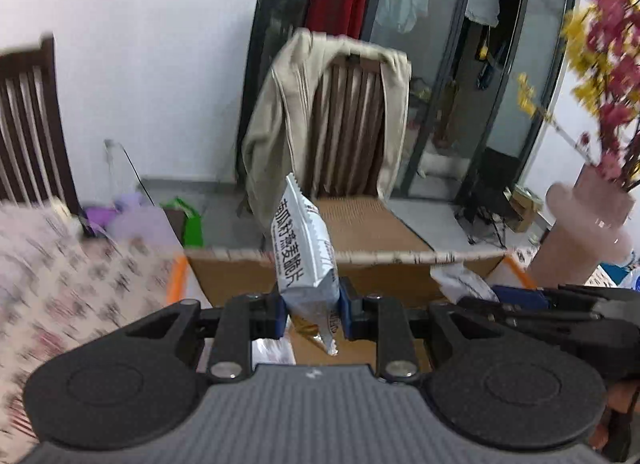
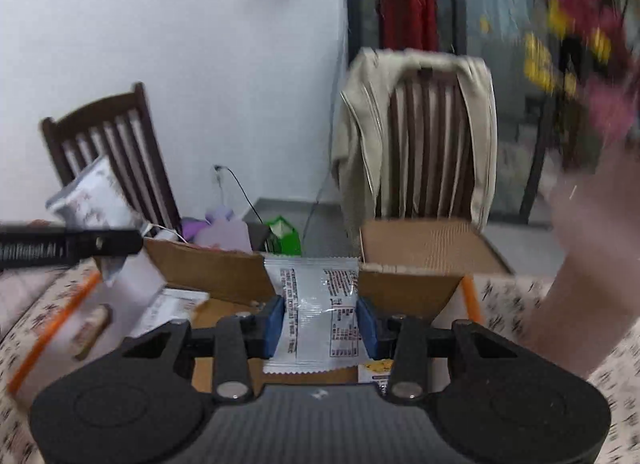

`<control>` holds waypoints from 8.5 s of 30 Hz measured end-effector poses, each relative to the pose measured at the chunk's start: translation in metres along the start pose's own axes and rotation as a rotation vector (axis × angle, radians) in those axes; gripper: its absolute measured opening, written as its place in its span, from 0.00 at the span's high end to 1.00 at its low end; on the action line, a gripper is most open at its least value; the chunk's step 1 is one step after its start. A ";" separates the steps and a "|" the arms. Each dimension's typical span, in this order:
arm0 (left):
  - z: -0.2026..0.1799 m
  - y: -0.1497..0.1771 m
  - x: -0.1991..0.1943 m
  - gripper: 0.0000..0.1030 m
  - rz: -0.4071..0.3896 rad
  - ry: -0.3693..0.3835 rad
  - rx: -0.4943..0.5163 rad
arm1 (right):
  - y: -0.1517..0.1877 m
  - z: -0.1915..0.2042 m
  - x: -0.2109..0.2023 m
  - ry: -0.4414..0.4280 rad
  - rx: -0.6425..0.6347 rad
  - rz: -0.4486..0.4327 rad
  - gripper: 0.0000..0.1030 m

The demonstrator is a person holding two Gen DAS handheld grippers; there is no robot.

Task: Organize snacks
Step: 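Carry both packets into the red box and release them, then return both grippers to the snack pile, then grasp a gold packet with the left gripper while the right grasps a white packet, then carry both held packets toward the red box, then lower both packets into the red box and open both grippers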

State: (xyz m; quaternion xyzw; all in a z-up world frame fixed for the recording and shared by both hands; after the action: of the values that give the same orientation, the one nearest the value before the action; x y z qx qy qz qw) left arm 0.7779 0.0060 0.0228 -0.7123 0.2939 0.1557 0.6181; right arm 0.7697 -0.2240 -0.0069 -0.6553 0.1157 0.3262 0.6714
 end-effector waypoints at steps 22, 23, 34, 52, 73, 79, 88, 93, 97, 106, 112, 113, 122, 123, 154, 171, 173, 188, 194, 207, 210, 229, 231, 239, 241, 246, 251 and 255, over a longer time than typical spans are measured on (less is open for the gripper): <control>-0.008 -0.003 -0.088 0.09 -0.038 -0.100 0.051 | 0.010 -0.002 -0.057 0.054 0.001 -0.063 0.17; -0.008 -0.003 -0.100 0.09 -0.046 -0.102 0.046 | 0.011 -0.001 -0.067 0.057 -0.001 -0.069 0.14; -0.028 0.048 -0.232 0.03 -0.121 -0.094 0.065 | 0.049 0.015 -0.175 0.040 -0.066 -0.153 0.04; -0.044 0.182 -0.354 0.00 -0.161 -0.094 0.079 | 0.167 0.055 -0.319 -0.107 -0.082 -0.232 0.00; -0.031 0.319 -0.394 0.00 0.032 -0.043 -0.086 | 0.331 0.087 -0.365 -0.194 -0.046 -0.055 0.00; -0.020 0.312 -0.416 0.00 -0.017 -0.095 -0.119 | 0.315 0.084 -0.363 -0.192 -0.036 -0.072 0.00; -0.020 0.278 -0.415 0.00 -0.071 -0.091 -0.075 | 0.298 0.082 -0.359 -0.162 -0.057 -0.106 0.00; -0.010 0.257 -0.387 0.00 -0.079 -0.132 -0.018 | 0.284 0.073 -0.347 -0.135 -0.039 -0.100 0.03; 0.007 0.242 -0.352 0.01 -0.062 -0.167 0.016 | 0.269 0.069 -0.333 -0.112 -0.041 -0.112 0.09; 0.050 0.231 -0.268 0.08 0.038 -0.204 0.071 | 0.252 0.057 -0.277 -0.080 -0.017 -0.053 0.25; 0.068 0.233 -0.232 0.07 0.103 -0.157 0.023 | 0.240 0.057 -0.247 -0.073 -0.024 -0.038 0.36; 0.068 0.233 -0.228 0.07 0.102 -0.149 0.022 | 0.239 0.057 -0.242 -0.072 -0.022 -0.034 0.37; 0.063 0.226 -0.219 0.62 0.058 -0.170 0.043 | 0.230 0.057 -0.219 -0.106 -0.001 -0.042 0.46; 0.062 0.227 -0.222 0.62 0.069 -0.166 0.035 | 0.230 0.058 -0.218 -0.115 -0.001 -0.037 0.50; -0.010 0.231 -0.345 0.83 -0.096 -0.115 0.031 | 0.243 0.043 -0.342 -0.098 -0.031 -0.219 1.00; -0.033 0.141 -0.278 0.83 -0.161 -0.035 0.113 | 0.157 0.032 -0.312 -0.065 -0.132 -0.293 1.00; -0.036 0.142 -0.271 0.83 -0.159 -0.006 0.114 | 0.154 0.026 -0.301 -0.079 -0.139 -0.255 0.89; -0.041 0.185 -0.260 0.83 -0.067 0.032 0.075 | 0.279 -0.030 -0.255 0.055 0.025 0.056 0.41; -0.040 0.191 -0.280 0.83 -0.078 0.012 0.067 | 0.279 -0.026 -0.259 0.069 0.002 0.033 0.58; -0.028 0.086 -0.208 0.83 -0.130 -0.011 0.161 | 0.151 -0.005 -0.256 -0.015 -0.106 -0.182 0.58; -0.023 0.051 -0.154 0.83 -0.097 -0.037 0.164 | 0.092 0.013 -0.211 -0.068 -0.103 -0.220 0.58; -0.005 0.020 -0.032 0.52 -0.022 -0.015 0.029 | 0.013 0.035 0.005 -0.117 0.167 -0.017 0.41; -0.003 0.019 -0.041 0.52 -0.020 -0.031 0.024 | 0.012 0.033 0.000 -0.123 0.178 -0.033 0.38; -0.007 0.017 -0.111 0.40 -0.085 -0.076 0.056 | 0.012 0.018 -0.054 -0.083 0.117 -0.072 0.30; -0.011 0.017 -0.134 0.39 -0.106 -0.086 0.069 | 0.017 0.014 -0.076 -0.079 0.109 -0.089 0.23; -0.034 0.022 -0.195 0.23 -0.176 -0.080 0.117 | 0.030 0.008 -0.132 -0.076 0.084 -0.132 0.19; -0.060 0.044 -0.249 0.20 -0.190 -0.081 0.171 | 0.048 0.017 -0.193 -0.085 0.019 -0.193 0.11; -0.078 0.060 -0.297 0.15 -0.218 -0.055 0.181 | 0.065 0.027 -0.241 -0.115 -0.020 -0.240 0.05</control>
State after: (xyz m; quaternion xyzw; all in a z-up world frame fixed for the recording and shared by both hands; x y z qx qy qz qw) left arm 0.4992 -0.0068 0.1642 -0.6768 0.2106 0.0797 0.7009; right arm 0.5404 -0.2716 0.0841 -0.6515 -0.0055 0.2817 0.7044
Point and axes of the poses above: each gripper's, at about its wrist camera, not at the fingertips, and x roughly the way its jaws point, z to its left, y to its underside, the point moved 9 cm from there along x, roughly the way its jaws point
